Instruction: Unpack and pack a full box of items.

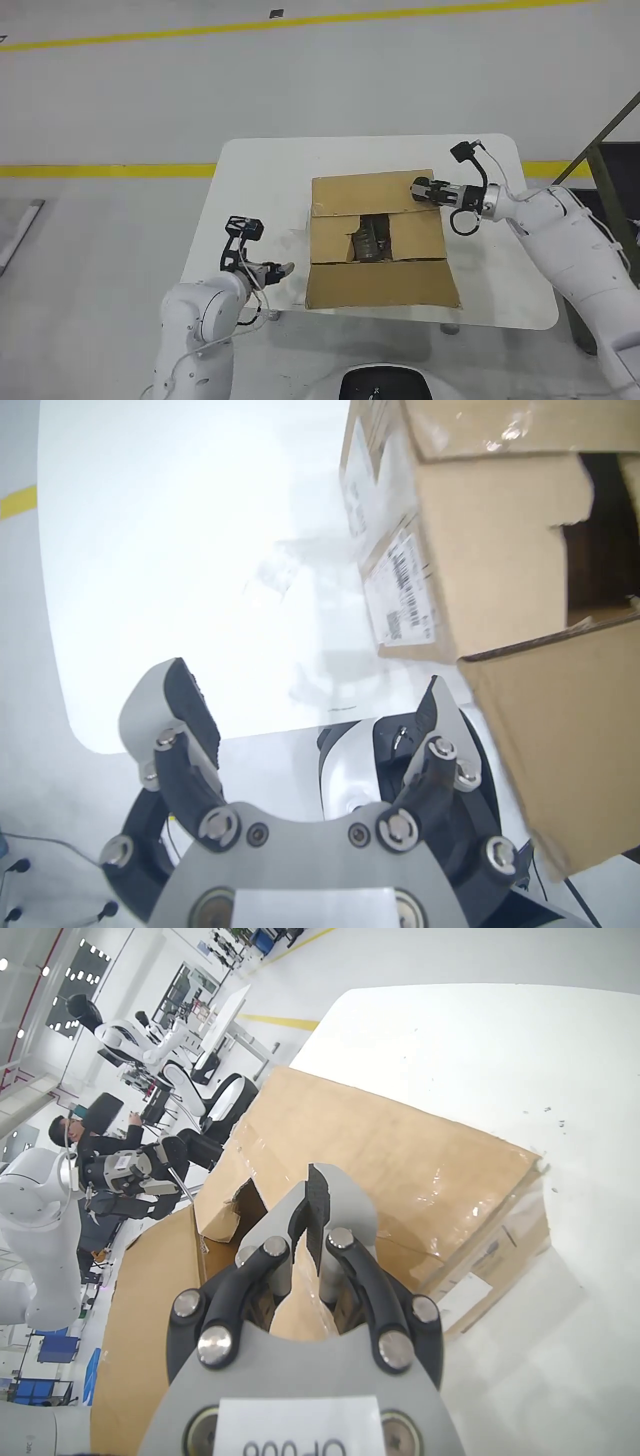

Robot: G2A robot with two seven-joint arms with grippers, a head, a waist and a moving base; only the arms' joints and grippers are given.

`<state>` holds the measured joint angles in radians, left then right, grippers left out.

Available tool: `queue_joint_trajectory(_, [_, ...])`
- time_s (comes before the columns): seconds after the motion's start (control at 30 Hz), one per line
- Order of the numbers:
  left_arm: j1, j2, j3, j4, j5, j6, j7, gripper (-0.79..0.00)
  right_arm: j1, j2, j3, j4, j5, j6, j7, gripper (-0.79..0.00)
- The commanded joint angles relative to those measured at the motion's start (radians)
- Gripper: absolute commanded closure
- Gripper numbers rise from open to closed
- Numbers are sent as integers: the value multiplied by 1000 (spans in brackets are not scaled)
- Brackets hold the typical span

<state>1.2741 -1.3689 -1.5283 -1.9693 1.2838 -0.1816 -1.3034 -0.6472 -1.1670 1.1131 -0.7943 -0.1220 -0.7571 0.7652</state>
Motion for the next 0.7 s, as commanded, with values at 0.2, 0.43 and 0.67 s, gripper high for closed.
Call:
queue_joint_trajectory(0.2, [23,18,12,1,-10,-141,-48,-785,-4,0,-9,-8,10,18,1,0])
queue_joint_trajectory(0.43, [-16,25,86,9,6,-200,-15,-785,-7,-1,-11,-8,32,34,-10,0])
queue_joint_trajectory(0.67, [-54,32,126,27,9,-226,2,-785,-11,-2,-19,-12,41,34,-4,0])
